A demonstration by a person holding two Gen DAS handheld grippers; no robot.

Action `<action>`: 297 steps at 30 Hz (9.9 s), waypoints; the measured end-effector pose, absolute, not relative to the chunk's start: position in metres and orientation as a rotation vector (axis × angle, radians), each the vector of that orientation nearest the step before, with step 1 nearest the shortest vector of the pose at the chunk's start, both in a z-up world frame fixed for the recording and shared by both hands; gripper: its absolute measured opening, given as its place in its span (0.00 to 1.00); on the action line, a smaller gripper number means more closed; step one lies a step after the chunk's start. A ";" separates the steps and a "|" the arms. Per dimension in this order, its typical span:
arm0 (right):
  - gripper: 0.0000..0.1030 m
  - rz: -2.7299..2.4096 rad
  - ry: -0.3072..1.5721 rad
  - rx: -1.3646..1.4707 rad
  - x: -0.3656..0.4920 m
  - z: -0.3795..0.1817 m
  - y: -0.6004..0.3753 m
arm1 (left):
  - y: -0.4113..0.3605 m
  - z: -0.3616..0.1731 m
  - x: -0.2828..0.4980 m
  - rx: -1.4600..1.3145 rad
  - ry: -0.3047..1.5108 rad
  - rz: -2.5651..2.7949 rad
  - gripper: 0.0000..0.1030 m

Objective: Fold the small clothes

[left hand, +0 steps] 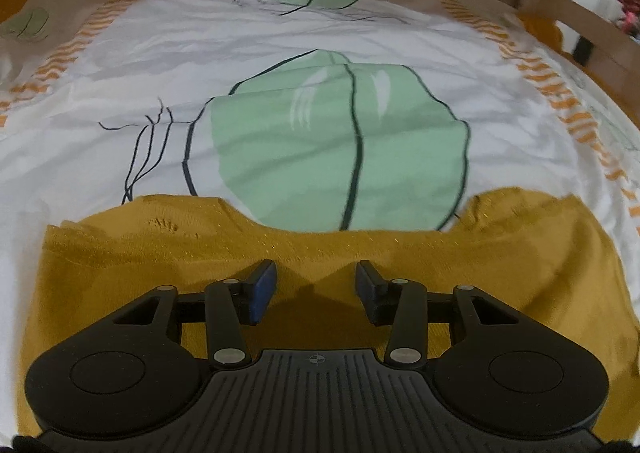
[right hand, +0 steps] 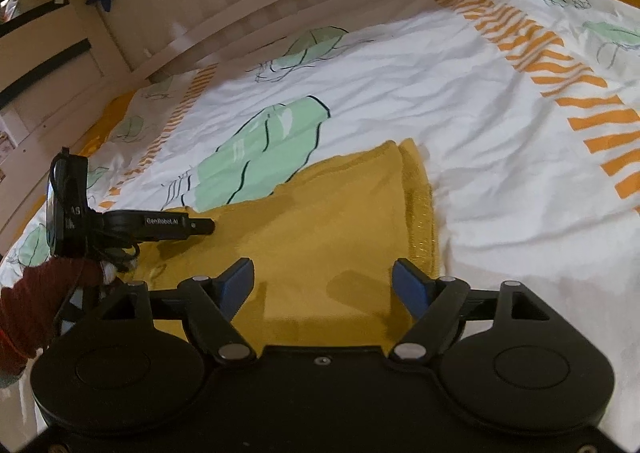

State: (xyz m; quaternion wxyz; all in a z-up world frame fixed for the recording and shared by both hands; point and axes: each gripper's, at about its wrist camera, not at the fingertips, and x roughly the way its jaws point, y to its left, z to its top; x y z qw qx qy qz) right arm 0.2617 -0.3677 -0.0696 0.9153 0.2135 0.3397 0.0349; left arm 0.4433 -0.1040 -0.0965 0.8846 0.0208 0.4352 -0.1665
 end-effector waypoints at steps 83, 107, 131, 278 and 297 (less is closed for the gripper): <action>1.00 0.380 0.683 0.921 0.294 -0.126 -0.430 | -0.116 -0.098 0.377 0.047 0.905 -0.324 0.62; 0.91 0.320 0.756 0.813 0.301 -0.116 -0.417 | 0.027 -0.043 0.316 0.019 0.847 -0.067 0.61; 0.27 0.311 0.845 0.487 0.348 -0.014 -0.230 | 0.114 -0.042 0.331 -0.226 0.946 -0.139 0.60; 0.91 0.356 0.784 0.522 0.346 -0.091 -0.252 | 0.089 -0.092 0.320 -0.373 1.096 -0.351 0.62; 1.00 0.473 0.792 0.696 0.382 -0.115 -0.237 | 0.068 -0.109 0.345 -0.472 1.067 -0.459 0.64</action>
